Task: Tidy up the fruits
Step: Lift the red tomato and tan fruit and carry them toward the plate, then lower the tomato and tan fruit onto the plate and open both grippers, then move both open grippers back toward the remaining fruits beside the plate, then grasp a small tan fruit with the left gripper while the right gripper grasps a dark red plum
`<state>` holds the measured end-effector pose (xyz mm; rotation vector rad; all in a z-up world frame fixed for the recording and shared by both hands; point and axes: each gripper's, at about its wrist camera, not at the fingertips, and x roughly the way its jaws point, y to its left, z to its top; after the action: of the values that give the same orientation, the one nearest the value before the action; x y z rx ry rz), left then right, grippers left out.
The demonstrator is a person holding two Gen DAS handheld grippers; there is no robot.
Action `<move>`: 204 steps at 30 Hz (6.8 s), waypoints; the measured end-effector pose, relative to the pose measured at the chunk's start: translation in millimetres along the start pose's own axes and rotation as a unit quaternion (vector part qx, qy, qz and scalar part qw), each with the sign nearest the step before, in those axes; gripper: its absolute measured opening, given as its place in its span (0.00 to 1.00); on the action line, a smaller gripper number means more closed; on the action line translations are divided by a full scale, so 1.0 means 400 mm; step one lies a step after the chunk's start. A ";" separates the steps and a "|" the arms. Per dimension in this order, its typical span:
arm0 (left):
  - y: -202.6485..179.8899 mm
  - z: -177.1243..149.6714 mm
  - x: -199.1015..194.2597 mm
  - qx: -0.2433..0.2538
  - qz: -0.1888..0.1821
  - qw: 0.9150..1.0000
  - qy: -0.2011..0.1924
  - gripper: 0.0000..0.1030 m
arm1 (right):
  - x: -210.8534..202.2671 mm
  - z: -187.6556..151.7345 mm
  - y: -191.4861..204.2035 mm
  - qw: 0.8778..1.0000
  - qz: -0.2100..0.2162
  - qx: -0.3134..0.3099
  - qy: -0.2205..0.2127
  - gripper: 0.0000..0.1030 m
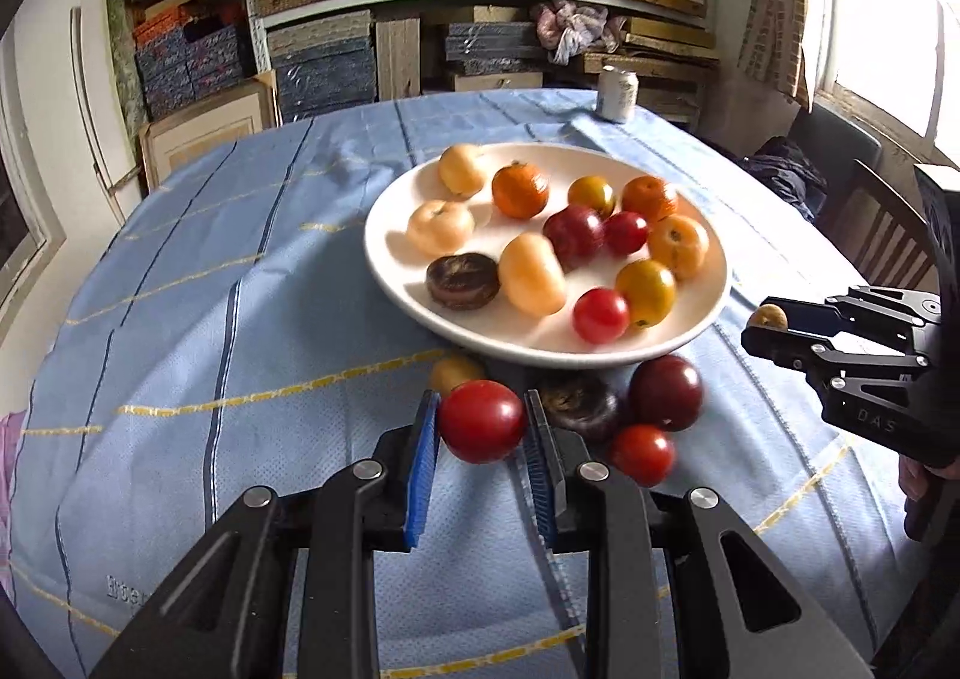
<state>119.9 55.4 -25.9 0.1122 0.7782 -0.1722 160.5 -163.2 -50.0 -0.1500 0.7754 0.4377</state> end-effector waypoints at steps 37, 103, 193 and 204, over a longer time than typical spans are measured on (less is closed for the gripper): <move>-0.026 -0.036 0.061 0.013 -0.004 1.000 0.028 0.24 | -0.064 0.022 0.002 1.000 0.006 0.005 -0.026 0.28; -0.002 0.215 0.115 -0.034 0.013 0.999 -0.019 0.93 | 0.007 0.255 -0.048 0.998 -0.004 -0.012 -0.056 0.74; 0.012 0.007 0.075 -0.001 0.003 1.000 0.031 0.27 | -0.096 0.120 0.005 0.990 0.089 0.064 -0.087 0.38; 0.022 -0.007 0.139 0.004 0.010 0.999 0.036 0.50 | -0.083 0.126 0.028 0.990 0.108 0.059 -0.076 0.38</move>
<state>158.7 58.1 -67.0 0.1343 0.8476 -0.1539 167.1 -149.5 9.3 0.0781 0.6676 0.5991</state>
